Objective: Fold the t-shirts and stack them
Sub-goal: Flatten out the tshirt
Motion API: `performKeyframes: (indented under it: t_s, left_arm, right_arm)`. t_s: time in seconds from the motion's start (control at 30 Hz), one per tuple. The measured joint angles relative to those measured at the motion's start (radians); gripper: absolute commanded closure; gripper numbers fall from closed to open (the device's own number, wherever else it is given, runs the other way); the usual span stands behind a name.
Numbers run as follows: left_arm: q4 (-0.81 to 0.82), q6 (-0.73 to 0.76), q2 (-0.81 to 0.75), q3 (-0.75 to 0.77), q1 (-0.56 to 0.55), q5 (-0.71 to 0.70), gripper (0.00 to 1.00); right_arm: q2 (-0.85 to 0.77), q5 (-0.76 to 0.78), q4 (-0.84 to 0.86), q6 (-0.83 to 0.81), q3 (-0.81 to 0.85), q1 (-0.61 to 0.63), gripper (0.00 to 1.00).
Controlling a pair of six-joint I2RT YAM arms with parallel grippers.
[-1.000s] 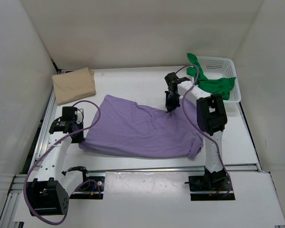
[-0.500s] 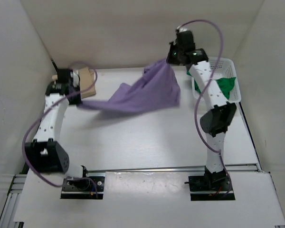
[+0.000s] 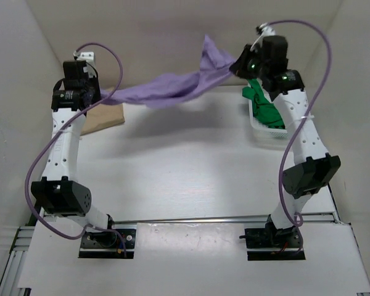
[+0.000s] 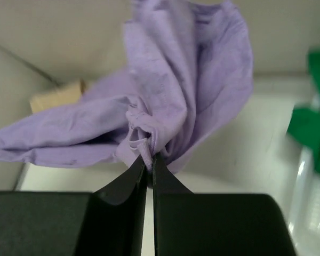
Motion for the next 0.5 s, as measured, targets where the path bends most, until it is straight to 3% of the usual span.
performKeyframes:
  t_s: [0.1, 0.3, 0.43, 0.5]
  left_arm:
    - [-0.025, 0.0, -0.072, -0.117, -0.008, 0.01, 0.9]
    - [-0.045, 0.0, -0.21, -0.257, -0.008, 0.021, 0.9]
    - [-0.049, 0.0, -0.264, -0.295, -0.008, 0.023, 0.9]
    - [-0.048, 0.0, -0.274, -0.323, -0.008, 0.026, 0.9]
  right_arm:
    - [0.028, -0.021, -0.081, 0.003, -0.098, 0.02, 0.95]
    - [0.121, -0.069, -0.241, 0.026, -0.089, 0.039, 0.96]
    - [0.174, -0.106, -0.299, 0.049, -0.074, 0.062, 0.78]
    - [0.206, -0.14, -0.312, 0.056, -0.077, 0.075, 0.74]
